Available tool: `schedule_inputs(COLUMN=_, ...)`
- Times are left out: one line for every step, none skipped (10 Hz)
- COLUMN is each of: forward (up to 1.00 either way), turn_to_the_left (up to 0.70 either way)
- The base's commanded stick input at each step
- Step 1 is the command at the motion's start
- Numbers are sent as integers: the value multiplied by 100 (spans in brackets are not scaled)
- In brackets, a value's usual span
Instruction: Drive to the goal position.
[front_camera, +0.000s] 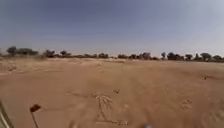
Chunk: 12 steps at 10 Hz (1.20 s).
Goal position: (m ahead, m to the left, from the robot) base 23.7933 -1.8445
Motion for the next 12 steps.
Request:
schedule_inputs(forward=50, turn_to_the_left=0)
schedule_inputs(forward=50, turn_to_the_left=0)
schedule_inputs(forward=50, turn_to_the_left=0)
schedule_inputs(forward=50, turn_to_the_left=0)
schedule_inputs(forward=50, turn_to_the_left=0)
schedule_inputs(forward=50, turn_to_the_left=0)
schedule_inputs(forward=50, turn_to_the_left=0)
schedule_inputs(forward=50, turn_to_the_left=0)
schedule_inputs(forward=50, turn_to_the_left=0)
schedule_inputs(forward=50, turn_to_the_left=0)
schedule_inputs(forward=50, turn_to_the_left=0)
schedule_inputs(forward=50, turn_to_the_left=0)
